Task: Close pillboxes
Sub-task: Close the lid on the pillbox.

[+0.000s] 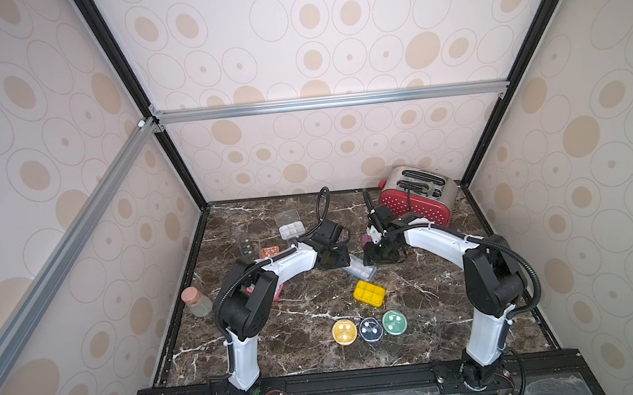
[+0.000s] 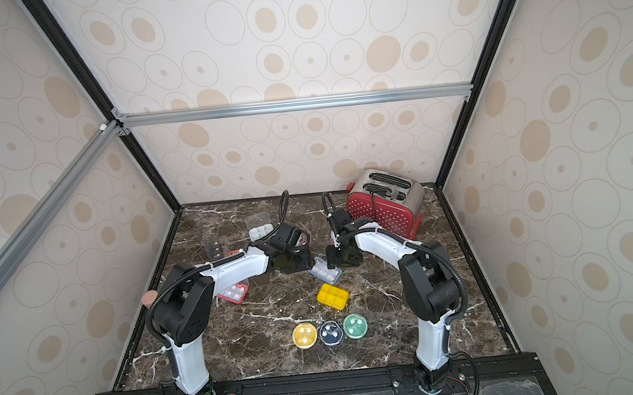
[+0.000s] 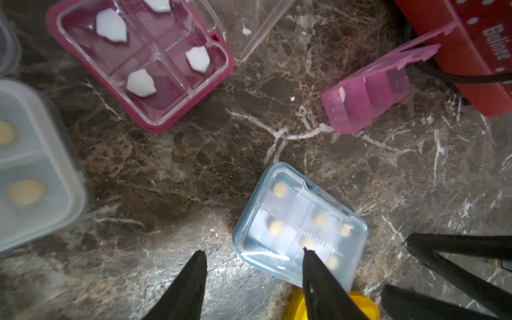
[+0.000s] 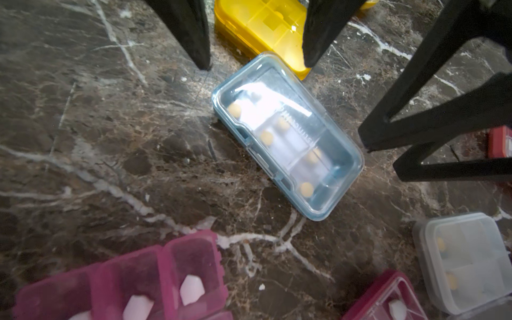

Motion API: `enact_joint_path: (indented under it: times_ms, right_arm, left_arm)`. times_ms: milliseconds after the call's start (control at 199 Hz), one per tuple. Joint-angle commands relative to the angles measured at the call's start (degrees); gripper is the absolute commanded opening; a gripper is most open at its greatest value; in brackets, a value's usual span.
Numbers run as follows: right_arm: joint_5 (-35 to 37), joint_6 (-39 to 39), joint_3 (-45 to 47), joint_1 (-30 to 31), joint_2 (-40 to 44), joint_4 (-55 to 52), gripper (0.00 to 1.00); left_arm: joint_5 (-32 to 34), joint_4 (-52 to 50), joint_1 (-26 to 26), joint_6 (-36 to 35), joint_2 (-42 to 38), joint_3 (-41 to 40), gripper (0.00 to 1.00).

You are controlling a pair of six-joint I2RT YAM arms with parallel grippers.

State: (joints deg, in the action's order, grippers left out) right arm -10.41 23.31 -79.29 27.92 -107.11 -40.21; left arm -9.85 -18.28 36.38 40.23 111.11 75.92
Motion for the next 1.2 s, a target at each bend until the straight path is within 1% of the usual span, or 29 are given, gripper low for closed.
enact_joint_path:
  times_ms: [0, 100, 221, 311, 387, 653, 824, 1019, 1070, 1195]
  right_arm:
    - [0.66, 0.44, 0.32, 0.64, -1.99, 0.57, 0.56]
    - [0.89, 0.15, 0.07, 0.95, -3.29, 0.49, 0.58]
    - [1.94, -0.67, -0.63, 1.07, -4.72, -0.48, 0.63]
    - [2.89, -1.74, -1.46, 1.43, -5.84, -1.60, 0.65]
    - [3.20, -2.34, -1.89, 1.66, -6.69, -1.89, 0.65]
    - [3.72, -2.92, -1.90, 2.22, -7.96, -2.33, 0.60]
    - [4.58, -4.00, -1.96, 2.83, -8.61, -3.35, 0.60]
    - [6.02, -4.85, -2.44, 3.97, -10.78, -5.61, 0.62]
    - [6.88, -4.78, -2.53, 4.39, -11.38, -6.31, 0.62]
    - [7.54, -4.19, -2.16, 4.95, -12.12, -6.50, 0.61]
  left_arm:
    - [1.50, -3.15, 0.35, -1.91, 1.41, 3.23, 0.55]
    - [1.41, -3.42, 0.36, -1.86, 2.37, 3.26, 0.54]
    - [0.91, -3.43, 0.36, -1.74, 3.43, 3.25, 0.54]
    - [0.46, -3.29, 0.40, -1.57, 4.08, 3.29, 0.54]
    - [0.12, -3.21, 0.29, -1.56, 4.48, 3.44, 0.54]
    - [-1.25, -2.48, 0.41, -0.52, 5.60, 1.86, 0.52]
    - [-0.45, -1.71, 0.45, 0.93, 5.01, -0.88, 0.48]
    - [-2.21, 1.49, 0.44, 3.17, 4.77, -5.77, 0.43]
    - [-2.36, 1.97, 0.37, 3.73, 4.91, -6.64, 0.41]
    - [-2.64, 2.81, 0.45, 4.57, 4.98, -8.22, 0.40]
